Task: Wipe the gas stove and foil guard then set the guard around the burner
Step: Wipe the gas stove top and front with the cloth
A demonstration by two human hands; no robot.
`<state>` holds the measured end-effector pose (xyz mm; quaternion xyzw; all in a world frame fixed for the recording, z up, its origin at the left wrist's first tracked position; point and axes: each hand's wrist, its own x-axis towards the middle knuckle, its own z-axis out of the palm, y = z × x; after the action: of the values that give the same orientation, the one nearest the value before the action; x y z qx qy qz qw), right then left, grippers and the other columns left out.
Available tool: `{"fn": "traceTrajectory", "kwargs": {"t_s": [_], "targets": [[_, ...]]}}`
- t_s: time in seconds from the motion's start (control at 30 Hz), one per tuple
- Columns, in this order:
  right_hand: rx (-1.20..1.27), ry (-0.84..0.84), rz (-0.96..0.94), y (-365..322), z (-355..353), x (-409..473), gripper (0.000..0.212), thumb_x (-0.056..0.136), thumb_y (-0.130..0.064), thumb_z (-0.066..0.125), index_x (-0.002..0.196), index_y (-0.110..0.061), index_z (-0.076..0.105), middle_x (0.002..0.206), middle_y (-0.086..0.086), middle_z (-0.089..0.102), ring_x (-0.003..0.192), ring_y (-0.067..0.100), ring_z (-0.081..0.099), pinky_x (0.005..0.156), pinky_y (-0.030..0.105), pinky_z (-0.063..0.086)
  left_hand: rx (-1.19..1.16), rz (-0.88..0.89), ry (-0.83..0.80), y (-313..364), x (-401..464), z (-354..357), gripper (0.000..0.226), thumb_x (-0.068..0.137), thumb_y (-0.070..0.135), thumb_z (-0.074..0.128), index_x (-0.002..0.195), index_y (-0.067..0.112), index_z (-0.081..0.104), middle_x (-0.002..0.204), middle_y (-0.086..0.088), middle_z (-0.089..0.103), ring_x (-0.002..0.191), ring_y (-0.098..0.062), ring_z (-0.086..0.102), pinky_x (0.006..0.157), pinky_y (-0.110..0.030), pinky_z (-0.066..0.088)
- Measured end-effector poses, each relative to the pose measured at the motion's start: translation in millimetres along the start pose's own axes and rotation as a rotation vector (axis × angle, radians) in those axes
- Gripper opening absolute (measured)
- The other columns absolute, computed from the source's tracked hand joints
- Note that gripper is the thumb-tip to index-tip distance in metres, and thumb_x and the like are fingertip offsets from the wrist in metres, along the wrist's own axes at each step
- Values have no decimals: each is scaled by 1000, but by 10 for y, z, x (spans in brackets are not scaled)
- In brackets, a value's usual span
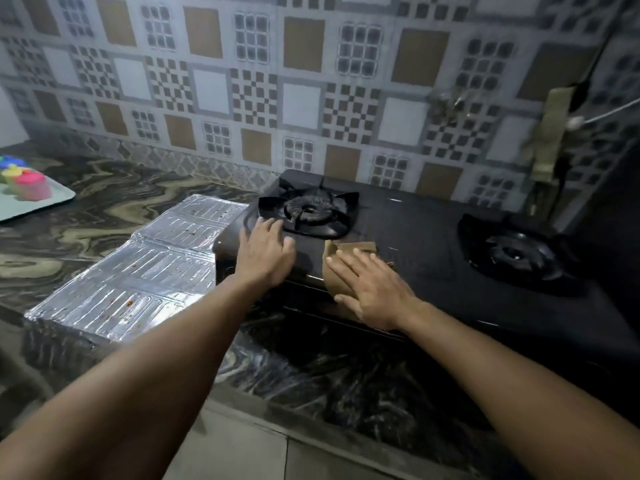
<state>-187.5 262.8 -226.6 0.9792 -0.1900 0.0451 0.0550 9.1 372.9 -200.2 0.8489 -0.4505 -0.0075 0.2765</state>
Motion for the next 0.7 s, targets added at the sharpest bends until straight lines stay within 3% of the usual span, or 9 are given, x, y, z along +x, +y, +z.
{"fn": "traceTrajectory", "kwargs": {"t_s": [0.1, 0.33, 0.5, 0.7], "targets": [[-20, 2, 85, 330, -4, -500, 72, 95, -51, 44, 154, -29, 9, 162, -1, 14, 149, 27, 12, 120, 43, 11, 106, 176, -87, 434, -132, 224, 57, 96, 33, 29, 146, 8, 36, 156, -5, 32, 149, -18, 14, 120, -46, 6], [-2, -40, 331, 986, -66, -1540, 70, 97, -50, 42, 153, -34, 4, 162, -9, 6, 150, 19, 4, 121, 39, 5, 145, 426, -234, 1213, -465, 629, 41, 96, 28, 34, 129, 14, 53, 149, -2, 43, 148, -17, 18, 119, -50, 8], [15, -83, 481, 1379, -143, -2070, 67, 97, -52, 37, 153, -35, 6, 162, -9, 6, 149, 18, 5, 121, 41, 6, 213, 545, -296, 1583, -674, 823, 54, 97, 32, 33, 147, 12, 36, 158, -1, 30, 149, -15, 12, 119, -47, 4], [68, -103, 652, 1620, -214, -2418, 64, 97, -54, 34, 153, -36, 9, 162, -11, 7, 149, 17, 5, 120, 40, 3, 277, 568, -311, 1786, -835, 957, 58, 98, 34, 31, 150, 10, 28, 161, -3, 22, 149, -15, 11, 120, -46, 4]]}}
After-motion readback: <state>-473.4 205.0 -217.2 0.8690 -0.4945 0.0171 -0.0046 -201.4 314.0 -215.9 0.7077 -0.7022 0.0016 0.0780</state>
